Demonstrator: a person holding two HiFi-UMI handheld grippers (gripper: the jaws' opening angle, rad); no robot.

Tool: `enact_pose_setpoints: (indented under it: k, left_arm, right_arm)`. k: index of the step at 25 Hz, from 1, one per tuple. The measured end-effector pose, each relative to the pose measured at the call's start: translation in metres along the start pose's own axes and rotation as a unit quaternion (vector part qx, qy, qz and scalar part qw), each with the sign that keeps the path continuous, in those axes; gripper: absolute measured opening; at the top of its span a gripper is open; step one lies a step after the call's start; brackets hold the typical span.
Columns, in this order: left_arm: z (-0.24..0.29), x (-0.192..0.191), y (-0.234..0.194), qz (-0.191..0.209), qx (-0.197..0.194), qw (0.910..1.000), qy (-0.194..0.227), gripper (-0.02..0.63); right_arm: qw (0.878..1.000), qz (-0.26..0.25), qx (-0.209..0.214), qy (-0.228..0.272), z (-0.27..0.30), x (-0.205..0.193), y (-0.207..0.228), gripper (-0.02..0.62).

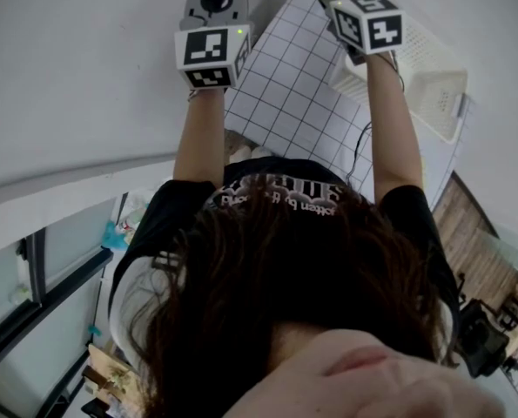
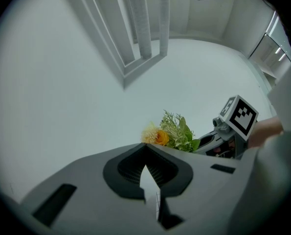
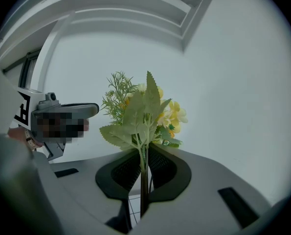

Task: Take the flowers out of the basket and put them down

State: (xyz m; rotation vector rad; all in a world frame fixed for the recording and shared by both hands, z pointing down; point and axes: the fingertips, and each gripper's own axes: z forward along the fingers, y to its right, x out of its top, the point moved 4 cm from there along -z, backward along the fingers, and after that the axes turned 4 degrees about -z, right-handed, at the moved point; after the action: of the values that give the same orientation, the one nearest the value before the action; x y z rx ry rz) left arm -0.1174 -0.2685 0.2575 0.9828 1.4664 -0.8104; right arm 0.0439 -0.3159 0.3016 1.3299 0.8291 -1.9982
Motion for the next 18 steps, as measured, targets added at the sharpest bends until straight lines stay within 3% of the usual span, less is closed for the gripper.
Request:
enact_pose_setpoints:
  k: [8, 18]
  left_arm:
    - [0.0028, -0.0070, 0.0034, 0.009, 0.000, 0.9998, -0.016, 0.000]
    - [0.0008, -0.0007, -0.0008, -0.014, 0.000, 0.9999, 0.001, 0.001]
  right_arm:
    - [1.000, 0.001, -0.002, -0.001, -0.0028, -0.0034, 0.0027, 0.051]
    - [1.000, 0.001, 0.003, 0.004, -0.0005, 0.0008, -0.0003, 0.051]
